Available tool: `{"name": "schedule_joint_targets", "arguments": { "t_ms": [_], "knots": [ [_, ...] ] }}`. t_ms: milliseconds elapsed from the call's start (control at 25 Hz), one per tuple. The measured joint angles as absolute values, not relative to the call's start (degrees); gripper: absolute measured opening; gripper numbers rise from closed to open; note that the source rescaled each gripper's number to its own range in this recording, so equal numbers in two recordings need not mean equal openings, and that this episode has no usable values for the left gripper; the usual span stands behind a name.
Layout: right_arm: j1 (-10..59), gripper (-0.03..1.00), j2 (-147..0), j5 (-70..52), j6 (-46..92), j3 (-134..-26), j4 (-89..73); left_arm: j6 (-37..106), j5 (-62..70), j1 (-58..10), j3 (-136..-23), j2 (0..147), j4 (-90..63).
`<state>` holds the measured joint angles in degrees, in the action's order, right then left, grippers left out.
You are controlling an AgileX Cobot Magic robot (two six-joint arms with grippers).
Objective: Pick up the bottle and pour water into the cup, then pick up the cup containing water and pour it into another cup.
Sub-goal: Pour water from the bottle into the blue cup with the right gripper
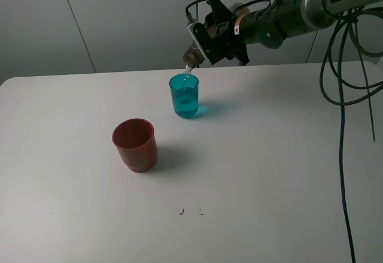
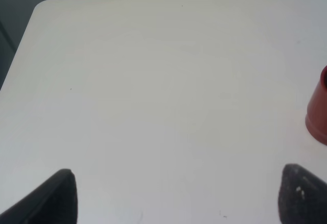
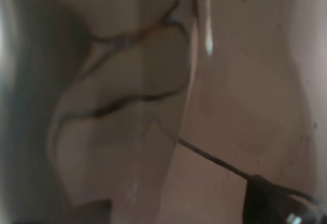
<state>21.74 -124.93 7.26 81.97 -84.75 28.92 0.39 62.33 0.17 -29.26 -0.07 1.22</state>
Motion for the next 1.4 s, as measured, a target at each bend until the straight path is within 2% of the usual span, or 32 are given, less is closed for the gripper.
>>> {"name": "schedule_joint_targets", "arguments": {
  "t_ms": [1400],
  "knots": [
    [22.09, 0.03, -124.93, 7.82, 83.79, -84.75, 29.25, 0.0, 62.33, 0.17, -29.26, -0.07, 1.22]
  ]
}}
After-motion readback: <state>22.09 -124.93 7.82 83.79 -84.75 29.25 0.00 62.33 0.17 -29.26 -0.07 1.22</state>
